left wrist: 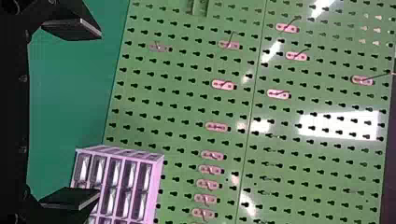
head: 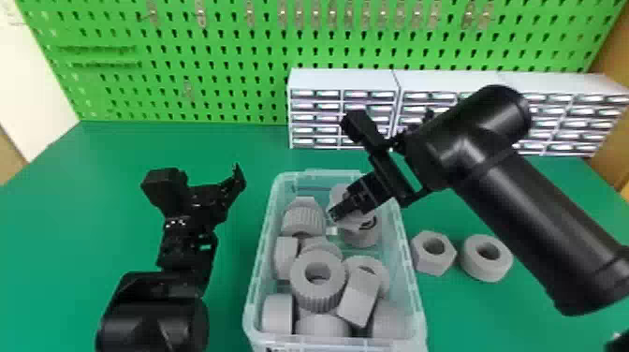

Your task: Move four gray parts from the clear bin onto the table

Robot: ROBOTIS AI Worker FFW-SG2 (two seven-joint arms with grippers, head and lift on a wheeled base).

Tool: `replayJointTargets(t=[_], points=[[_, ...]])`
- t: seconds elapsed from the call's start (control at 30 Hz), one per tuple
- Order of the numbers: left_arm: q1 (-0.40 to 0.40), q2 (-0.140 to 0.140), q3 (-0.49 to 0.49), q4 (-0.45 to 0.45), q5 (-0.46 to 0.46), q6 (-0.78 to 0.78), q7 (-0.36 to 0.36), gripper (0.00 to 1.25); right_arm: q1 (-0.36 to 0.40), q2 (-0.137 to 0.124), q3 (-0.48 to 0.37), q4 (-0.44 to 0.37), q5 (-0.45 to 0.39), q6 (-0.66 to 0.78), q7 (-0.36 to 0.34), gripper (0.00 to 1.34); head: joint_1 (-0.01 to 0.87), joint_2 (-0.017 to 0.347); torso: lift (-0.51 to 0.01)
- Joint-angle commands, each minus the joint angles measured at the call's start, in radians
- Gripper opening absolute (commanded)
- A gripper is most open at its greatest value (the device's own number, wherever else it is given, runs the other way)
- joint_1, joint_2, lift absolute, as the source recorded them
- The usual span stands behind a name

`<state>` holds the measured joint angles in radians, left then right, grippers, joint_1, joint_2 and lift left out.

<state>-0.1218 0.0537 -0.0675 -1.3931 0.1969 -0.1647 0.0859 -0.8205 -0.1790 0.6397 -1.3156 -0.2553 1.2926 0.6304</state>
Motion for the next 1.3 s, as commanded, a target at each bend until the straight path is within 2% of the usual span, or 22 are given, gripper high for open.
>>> replayJointTargets(t=[0.0, 0.47, 0.87, 0.97, 1.07, 1.17, 1.27], points=[[0.002, 0.000, 0.000, 0.000, -0.001, 0.001, 0.000, 1.15, 0.014, -0.005, -0.055, -0.065, 0.033, 0.039, 0.000, 0.38, 0.693, 0.072, -0.052], [0.004, 0.000, -0.005, 0.000, -0.001, -0.001, 0.000, 1.15, 0.070, -0.027, -0.207, -0.212, 0.131, 0.146, 0.000, 0.38, 0.693, 0.072, -0.052], [0.004, 0.000, -0.005, 0.000, -0.001, 0.001, 0.002, 1.15, 0.158, -0.066, -0.362, -0.323, 0.199, 0.231, 0.000, 0.38, 0.693, 0.072, -0.052], [0.005, 0.000, -0.005, 0.000, -0.001, 0.001, 0.005, 1.15, 0.181, -0.094, -0.377, -0.355, 0.215, 0.254, 0.002, 0.38, 0.693, 0.072, -0.052], [0.007, -0.002, -0.002, 0.000, -0.001, 0.001, 0.006, 1.15, 0.208, -0.135, -0.383, -0.389, 0.215, 0.277, 0.003, 0.38, 0.693, 0.072, -0.052], [0.010, -0.002, 0.002, 0.000, 0.001, 0.001, 0.008, 1.15, 0.242, -0.163, -0.396, -0.424, 0.220, 0.280, 0.003, 0.38, 0.693, 0.072, -0.052], [0.014, -0.002, 0.003, 0.000, 0.001, 0.001, 0.008, 1.15, 0.277, -0.178, -0.416, -0.453, 0.234, 0.280, 0.003, 0.38, 0.693, 0.072, -0.052]])
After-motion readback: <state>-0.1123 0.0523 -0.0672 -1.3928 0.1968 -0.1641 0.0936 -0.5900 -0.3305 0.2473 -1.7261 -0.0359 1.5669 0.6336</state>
